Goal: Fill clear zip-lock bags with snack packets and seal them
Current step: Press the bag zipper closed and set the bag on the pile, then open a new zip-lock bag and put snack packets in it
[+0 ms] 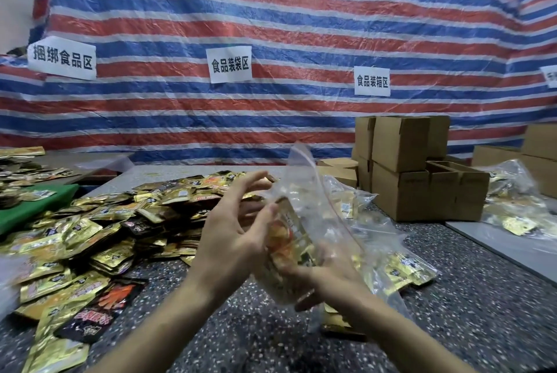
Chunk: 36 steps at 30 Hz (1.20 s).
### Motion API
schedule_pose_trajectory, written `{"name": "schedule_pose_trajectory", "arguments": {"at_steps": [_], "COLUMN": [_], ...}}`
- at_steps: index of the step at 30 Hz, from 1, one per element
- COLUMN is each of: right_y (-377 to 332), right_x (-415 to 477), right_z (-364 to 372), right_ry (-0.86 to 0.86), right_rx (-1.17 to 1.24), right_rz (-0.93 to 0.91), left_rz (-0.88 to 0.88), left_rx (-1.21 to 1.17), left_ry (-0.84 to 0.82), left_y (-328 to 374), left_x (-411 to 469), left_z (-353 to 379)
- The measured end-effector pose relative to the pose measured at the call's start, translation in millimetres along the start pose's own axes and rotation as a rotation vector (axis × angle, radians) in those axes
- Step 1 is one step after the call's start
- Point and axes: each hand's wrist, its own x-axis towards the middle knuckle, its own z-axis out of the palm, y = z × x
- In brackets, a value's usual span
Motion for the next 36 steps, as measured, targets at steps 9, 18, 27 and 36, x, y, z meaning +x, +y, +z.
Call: {"name": "schedule_pose_trajectory", "arguments": {"at_steps": [9, 18, 27, 36], "right_y": [-72, -19, -56, 16], "right_x": [108, 177, 137, 78], "right_z": [-72, -86, -59, 85], "right_ry": [0.164, 0.504, 0.662, 0.138], "right_rx": [0.637, -0.661, -1.099, -0.584], "right_rz": [0.191, 0.239, 0.127, -0.263], "left_rz": [-0.126, -0.151, -0.171, -0.262], "left_rx": [0.176, 0.191, 0.207, 0.410], "left_ry": [-0.062, -0.077, -0.086, 0.115], "left_y": [-43, -60, -66, -81], "left_x": [-16, -9, -16, -48], "left_z": [-2, -2, -6, -50]}}
